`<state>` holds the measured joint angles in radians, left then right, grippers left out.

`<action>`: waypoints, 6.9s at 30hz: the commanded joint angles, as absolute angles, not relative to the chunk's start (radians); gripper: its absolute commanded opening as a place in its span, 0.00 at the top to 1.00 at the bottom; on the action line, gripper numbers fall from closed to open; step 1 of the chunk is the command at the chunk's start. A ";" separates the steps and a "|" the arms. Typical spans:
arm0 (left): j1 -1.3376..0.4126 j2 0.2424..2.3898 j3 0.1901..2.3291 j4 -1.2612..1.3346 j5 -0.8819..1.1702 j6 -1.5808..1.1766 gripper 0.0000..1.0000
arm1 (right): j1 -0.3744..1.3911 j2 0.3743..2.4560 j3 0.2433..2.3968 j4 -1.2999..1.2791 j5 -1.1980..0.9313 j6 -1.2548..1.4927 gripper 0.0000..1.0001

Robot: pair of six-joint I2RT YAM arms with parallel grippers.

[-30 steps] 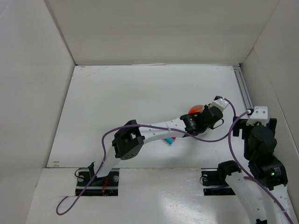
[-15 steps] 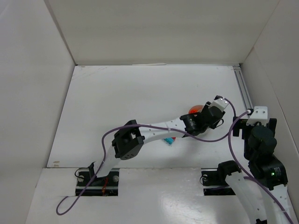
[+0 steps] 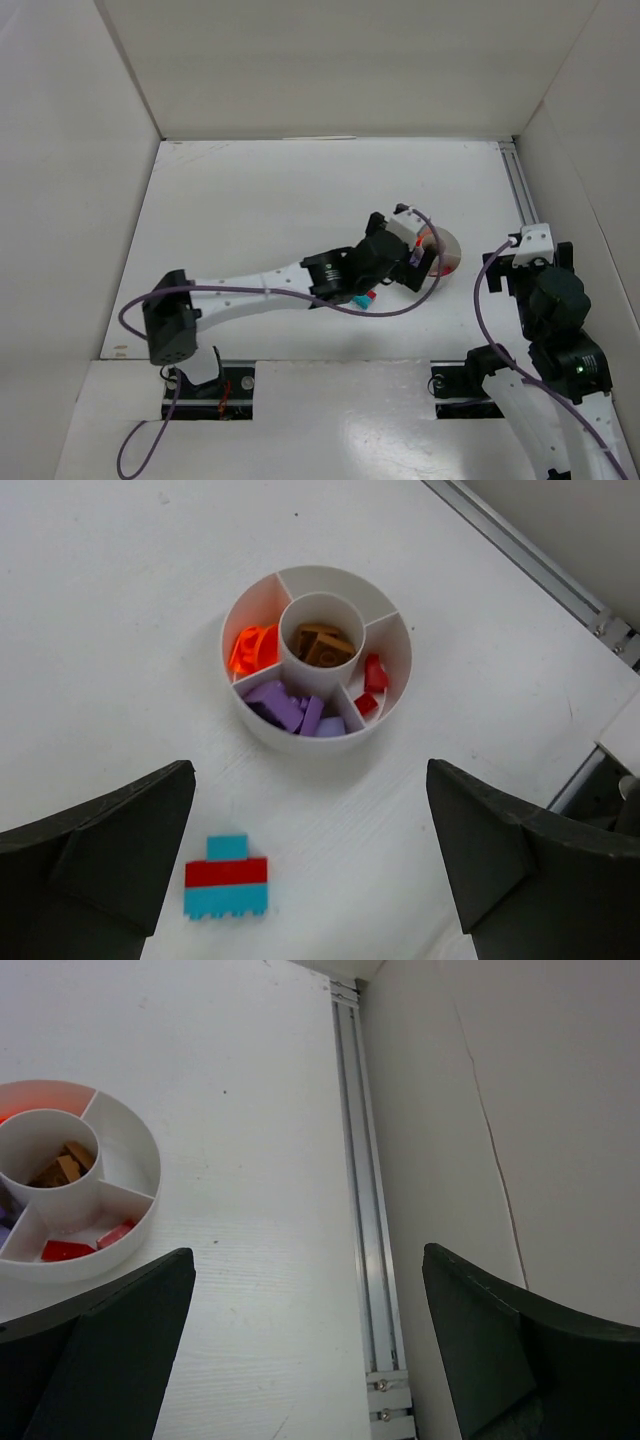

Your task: Sort the legos into containers by color

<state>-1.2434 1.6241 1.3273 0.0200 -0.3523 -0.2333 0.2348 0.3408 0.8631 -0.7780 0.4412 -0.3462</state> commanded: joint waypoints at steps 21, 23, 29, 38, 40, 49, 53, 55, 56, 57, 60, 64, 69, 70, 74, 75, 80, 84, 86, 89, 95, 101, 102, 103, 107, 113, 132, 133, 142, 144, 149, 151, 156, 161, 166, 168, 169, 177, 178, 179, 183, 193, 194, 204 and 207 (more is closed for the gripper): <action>-1.215 1.641 0.942 0.006 -0.338 -0.381 0.00 | 0.232 0.416 0.851 -0.687 0.328 -0.414 0.00; -1.206 1.672 0.953 0.006 -0.350 -0.380 0.00 | 0.232 0.416 0.851 -0.687 0.328 -0.414 0.00; -1.197 1.729 0.973 0.006 -0.368 -0.390 0.00 | 0.232 0.416 0.851 -0.687 0.328 -0.414 0.00; -1.197 1.793 1.005 -0.003 -0.391 -0.379 0.04 | 0.232 0.416 0.851 -0.687 0.328 -0.414 0.00; -1.197 1.793 1.005 0.008 -0.391 -0.370 0.09 | 0.232 0.416 0.851 -0.687 0.328 -0.414 0.00; -1.197 1.704 0.974 -0.002 -0.439 -0.359 0.45 | 0.232 0.416 0.851 -0.687 0.328 -0.414 0.00; -1.197 1.597 0.937 0.018 -0.449 -0.299 0.46 | 0.232 0.436 0.862 -0.687 0.328 -0.414 0.00; -1.197 1.539 0.917 0.038 -0.437 -0.262 0.46 | 0.232 0.451 0.882 -0.713 0.308 -0.414 0.00; -1.197 1.470 0.901 0.038 -0.419 -0.214 0.46 | 0.232 0.472 0.905 -0.713 0.296 -0.414 0.00; -1.197 1.433 0.867 0.082 -0.357 -0.180 0.46 | 0.232 0.486 0.916 -0.728 0.251 -0.414 0.00; -1.197 1.285 0.813 0.167 -0.221 -0.039 0.37 | 0.232 0.563 0.966 -0.739 0.084 -0.414 0.00; -1.197 1.148 0.744 0.221 -0.115 0.064 0.39 | 0.232 0.688 1.020 -0.704 -0.300 -0.345 0.00; -1.197 1.092 0.719 0.242 -0.166 0.092 0.39 | 0.232 0.804 1.118 -0.638 -0.540 -0.238 0.00; -1.197 1.092 0.710 0.251 -0.198 0.092 0.40 | 0.232 0.830 1.144 -0.621 -0.625 -0.186 0.00; -1.197 1.092 0.698 0.298 -0.265 0.083 0.44 | 0.232 0.945 1.163 -0.584 -0.909 -0.040 0.02; -1.197 1.092 0.698 0.319 -0.278 0.083 0.44 | 0.232 0.959 1.151 -0.574 -0.931 -0.023 0.02; -1.197 1.069 0.675 0.386 -0.311 0.092 0.44 | 0.232 0.999 1.075 -0.517 -0.989 0.058 0.06; -1.206 1.060 0.664 0.405 -0.321 0.117 0.44 | 0.232 1.020 1.075 -0.499 -1.002 0.072 0.06; -1.206 1.060 0.664 0.405 -0.321 0.126 0.44 | 0.232 1.020 1.075 -0.476 -1.011 0.086 0.06; -1.206 1.060 0.664 0.417 -0.321 0.135 0.44 | 0.232 1.029 1.066 -0.450 -1.022 0.124 0.06; -1.215 1.069 0.673 0.451 -0.330 0.155 0.44 | 0.242 1.089 1.043 -0.417 -1.031 0.149 0.07; -1.215 1.097 0.692 0.472 -0.341 0.184 0.44 | 0.295 1.167 1.077 -0.405 -1.022 0.140 0.07; -1.215 1.107 0.692 0.472 -0.351 0.184 0.44 | 0.311 1.167 1.087 -0.405 -1.022 0.140 0.07; -1.215 1.108 0.702 0.472 -0.351 0.184 0.44 | 0.311 1.178 1.088 -0.382 -1.022 0.152 0.07; -1.224 1.127 0.703 0.472 -0.382 0.184 0.45 | 0.347 1.198 1.097 -0.361 -1.012 0.172 0.07; -1.224 1.137 0.703 0.503 -0.402 0.193 0.48 | 0.357 1.218 1.106 -0.360 -1.003 0.172 0.07; -1.224 1.127 0.684 0.541 -0.393 0.202 0.49 | 0.399 1.270 1.106 -0.258 -1.003 0.229 0.57; -1.224 1.118 0.684 0.551 -0.393 0.202 0.49 | 0.399 1.261 1.106 -0.258 -1.003 0.229 0.60; -1.224 1.071 0.643 0.551 -0.402 0.172 0.49 | 0.365 1.252 1.126 -0.249 -1.003 0.210 0.79; -1.224 1.057 0.614 0.551 -0.411 0.160 0.49 | 0.348 1.252 1.137 -0.249 -1.003 0.187 0.80; -1.224 1.022 0.583 0.531 -0.434 0.098 0.49 | 0.267 1.241 1.137 -0.249 -1.025 0.150 0.80; -1.224 1.011 0.572 0.508 -0.446 0.080 0.49 | 0.256 1.241 1.157 -0.278 -1.025 0.103 0.80; -1.224 1.002 0.563 0.499 -0.446 0.011 0.49 | 0.201 1.230 1.201 -0.402 -0.988 -0.072 0.81; -1.186 1.011 0.600 0.418 -0.396 -0.155 0.47 | 0.082 1.141 1.151 -0.480 -0.856 -0.275 0.81; -1.149 1.020 0.618 0.374 -0.341 -0.233 0.47 | -0.040 1.075 1.010 -0.382 -0.871 -0.294 0.81; -1.135 1.032 0.632 0.351 -0.331 -0.244 0.47 | -0.072 1.075 0.954 -0.359 -0.885 -0.295 0.81; -1.118 1.032 0.656 0.336 -0.309 -0.244 0.47 | -0.072 1.075 0.940 -0.342 -0.908 -0.305 0.81; -0.950 1.123 0.716 0.318 -0.100 -0.291 0.49 | -0.110 1.014 0.928 -0.399 -0.767 -0.405 0.81; -0.950 1.138 0.716 0.318 -0.100 -0.291 0.49 | -0.110 0.976 0.928 -0.409 -0.738 -0.428 0.81; -0.950 1.150 0.727 0.318 -0.091 -0.281 0.49 | -0.110 0.957 0.928 -0.410 -0.694 -0.440 0.81; -0.899 1.169 0.752 0.308 -0.043 -0.281 0.49 | -0.110 0.907 0.937 -0.455 -0.608 -0.476 0.80; -0.841 1.247 0.822 0.238 0.026 -0.290 0.49 | -0.120 0.907 0.910 -0.502 -0.494 -0.503 0.80; -0.830 1.247 0.834 0.227 0.026 -0.290 0.49 | -0.120 0.907 0.910 -0.502 -0.494 -0.503 0.80; -0.821 1.305 0.874 0.218 0.044 -0.290 0.50 | -0.129 0.925 0.899 -0.472 -0.517 -0.494 0.80; -0.821 1.305 0.874 0.218 0.044 -0.290 0.50 | -0.138 0.925 0.888 -0.472 -0.517 -0.494 0.80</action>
